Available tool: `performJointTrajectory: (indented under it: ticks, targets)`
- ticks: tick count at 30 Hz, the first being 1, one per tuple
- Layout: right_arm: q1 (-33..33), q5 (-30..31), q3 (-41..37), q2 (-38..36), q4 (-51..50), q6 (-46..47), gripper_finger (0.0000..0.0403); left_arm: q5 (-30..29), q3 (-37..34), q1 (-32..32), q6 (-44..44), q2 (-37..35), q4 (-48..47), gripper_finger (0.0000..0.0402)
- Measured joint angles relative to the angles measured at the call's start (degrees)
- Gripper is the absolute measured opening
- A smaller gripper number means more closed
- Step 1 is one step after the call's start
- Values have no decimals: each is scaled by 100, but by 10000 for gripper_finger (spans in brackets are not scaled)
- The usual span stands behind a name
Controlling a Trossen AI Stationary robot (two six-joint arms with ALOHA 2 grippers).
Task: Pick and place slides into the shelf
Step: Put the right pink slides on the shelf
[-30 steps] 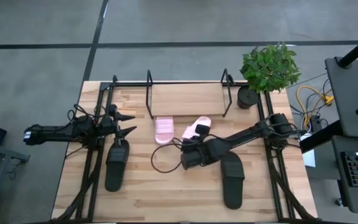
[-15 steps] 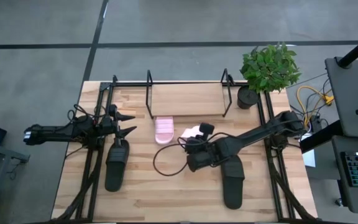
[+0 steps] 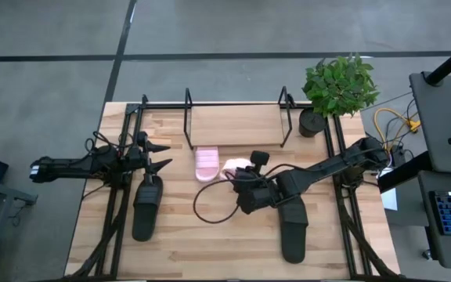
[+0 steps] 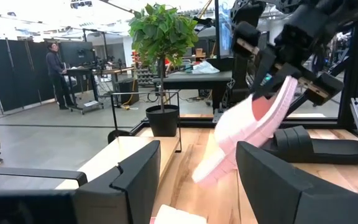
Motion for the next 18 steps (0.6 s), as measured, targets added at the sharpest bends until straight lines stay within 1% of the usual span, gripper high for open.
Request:
performJointTrajectory:
  ticks: [2, 5, 9, 14, 16, 18]
  targets:
    - [0, 191, 0, -12, 166, -342, 8, -1, 0, 1, -2, 0, 4, 196]
    - [-8, 324, 0, -43, 469, -867, 8, -1, 0, 1, -2, -3, 1, 196]
    - [-138, 332, 0, -45, 993, -1755, 8, 1, 0, 1, -2, -3, 2, 196]
    - [-522, 323, -222, -49, 2198, -3174, 8, 1, 0, 1, -4, -5, 2, 196]
    - [-716, 88, -359, -49, 2712, -3786, 8, 1, 0, 1, -4, -1, 2, 196]
    - [-936, -372, -494, -49, 3246, -4255, 8, 1, 0, 1, -4, 2, 2, 196]
